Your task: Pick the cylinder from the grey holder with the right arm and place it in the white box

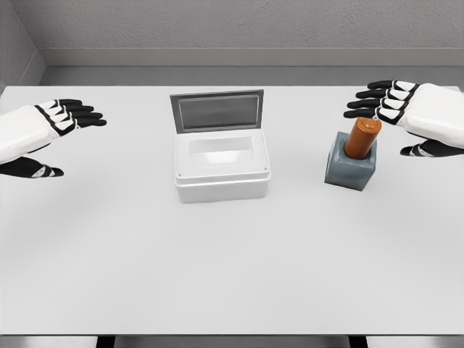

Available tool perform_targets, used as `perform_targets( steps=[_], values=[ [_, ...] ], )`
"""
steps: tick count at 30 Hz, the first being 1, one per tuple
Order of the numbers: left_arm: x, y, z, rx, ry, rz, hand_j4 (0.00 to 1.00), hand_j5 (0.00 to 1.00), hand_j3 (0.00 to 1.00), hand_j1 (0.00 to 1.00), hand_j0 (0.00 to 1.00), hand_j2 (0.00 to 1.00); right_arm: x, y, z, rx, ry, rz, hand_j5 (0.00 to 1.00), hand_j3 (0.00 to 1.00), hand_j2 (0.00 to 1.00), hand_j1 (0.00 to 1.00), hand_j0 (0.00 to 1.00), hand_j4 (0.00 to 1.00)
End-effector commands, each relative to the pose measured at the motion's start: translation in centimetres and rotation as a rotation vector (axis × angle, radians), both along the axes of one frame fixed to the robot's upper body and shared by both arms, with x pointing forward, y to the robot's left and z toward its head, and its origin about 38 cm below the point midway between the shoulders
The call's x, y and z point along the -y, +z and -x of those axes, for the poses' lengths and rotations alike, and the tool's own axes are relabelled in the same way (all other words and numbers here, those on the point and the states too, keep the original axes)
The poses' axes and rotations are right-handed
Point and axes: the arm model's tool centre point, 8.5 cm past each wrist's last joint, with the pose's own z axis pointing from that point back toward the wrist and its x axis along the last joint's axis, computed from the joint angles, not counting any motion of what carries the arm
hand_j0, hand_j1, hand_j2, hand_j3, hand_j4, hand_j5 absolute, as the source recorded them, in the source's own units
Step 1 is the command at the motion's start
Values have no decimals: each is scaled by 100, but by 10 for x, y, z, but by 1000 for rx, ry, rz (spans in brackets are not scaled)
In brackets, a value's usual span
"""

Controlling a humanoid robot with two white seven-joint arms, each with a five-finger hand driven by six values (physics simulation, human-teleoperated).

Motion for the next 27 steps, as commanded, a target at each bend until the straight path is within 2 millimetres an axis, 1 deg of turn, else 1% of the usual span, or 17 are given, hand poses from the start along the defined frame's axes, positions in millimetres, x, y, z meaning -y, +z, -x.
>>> perform_targets(
  steps=[1,4,9,10,11,12,13,14,16,17,18,19,20,22,23,25,27],
  values=[
    [1,-1,0,-1,-2,-5,100,100,100,100,100,100,0,1,0,0,-1,-8,100,100,100,100,100,100],
    [0,-1,0,14,-2,-43,100,100,100,100,100,100,-1,7,-1,16,1,-18,100,100,100,100,100,100],
    [0,0,0,17,-1,-40,100,100,100,100,100,100,1,7,-1,12,-5,-4,100,100,100,100,100,100],
    [2,1,0,20,-6,-36,100,100,100,100,100,100,-1,14,-4,34,1,-2,100,100,100,100,100,100],
    [4,3,2,23,-16,-37,100,100,100,100,100,100,-2,21,-6,30,2,52,100,100,100,100,100,100],
    [6,3,2,23,-19,-32,100,100,100,100,100,100,-8,19,-8,-3,14,107,100,100,100,100,100,100],
    [7,2,2,23,-23,-29,100,100,100,100,100,100,-22,18,-14,-40,47,140,100,100,100,100,100,100],
    [9,3,4,24,-31,-24,100,100,100,100,100,100,-23,18,-16,-68,48,215,100,100,100,100,100,100],
    [8,-3,6,4,-27,-17,100,100,100,100,100,100,-22,21,-17,-90,46,299,100,100,100,100,100,100],
    [8,-4,6,-5,-25,-2,100,100,100,100,100,100,-27,16,-21,-123,55,347,100,100,100,100,100,100],
    [8,-4,7,-21,-24,31,100,100,100,100,100,100,-33,12,-30,-130,63,339,100,100,100,100,100,100],
    [8,-5,7,-28,-24,40,100,100,100,100,100,100,-33,13,-35,-130,57,340,100,100,100,100,100,100],
    [7,-11,10,-52,-22,49,100,100,100,100,100,100,-34,17,-36,-120,57,345,100,100,100,100,100,100],
    [5,-16,13,-116,-6,161,100,100,100,100,100,100,-33,23,-36,-106,52,348,100,100,100,100,100,100],
    [6,-20,14,-146,-8,195,100,100,100,100,100,100,-34,31,-36,-88,52,348,100,100,100,100,100,100],
    [13,-29,19,-299,-43,301,100,100,100,100,100,100,-36,33,-37,-79,56,347,100,100,100,100,100,100],
    [21,-28,26,-477,-136,391,100,100,100,100,100,100,-36,34,-38,-77,53,346,100,100,100,100,100,100]
  ],
)
